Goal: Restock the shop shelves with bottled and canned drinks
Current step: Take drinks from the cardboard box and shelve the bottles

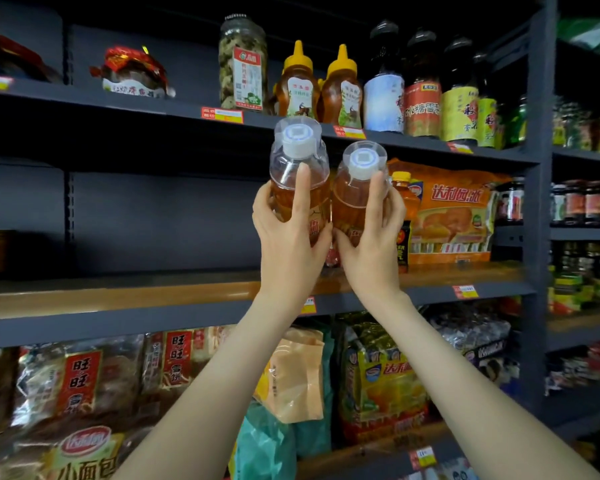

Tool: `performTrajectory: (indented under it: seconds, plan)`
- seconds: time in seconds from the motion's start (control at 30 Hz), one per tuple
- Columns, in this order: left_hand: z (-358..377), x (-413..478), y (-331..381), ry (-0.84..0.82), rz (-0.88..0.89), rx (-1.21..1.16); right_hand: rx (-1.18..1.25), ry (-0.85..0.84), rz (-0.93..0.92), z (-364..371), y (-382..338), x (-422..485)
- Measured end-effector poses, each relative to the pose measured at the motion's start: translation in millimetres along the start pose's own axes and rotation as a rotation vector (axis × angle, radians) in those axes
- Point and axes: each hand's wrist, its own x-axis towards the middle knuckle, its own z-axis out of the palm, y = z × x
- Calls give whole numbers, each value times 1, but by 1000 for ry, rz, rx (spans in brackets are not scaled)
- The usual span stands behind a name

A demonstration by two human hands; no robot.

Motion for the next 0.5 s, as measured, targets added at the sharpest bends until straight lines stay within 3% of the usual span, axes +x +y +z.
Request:
performTrajectory:
  seconds: [0.3,0.5]
  plan:
    - [27,-9,76,40,44,-247,-170,134,-69,-91,15,-11]
    - [58,-47,147,-35,41,-427,-368,70,-1,-185,33,-47]
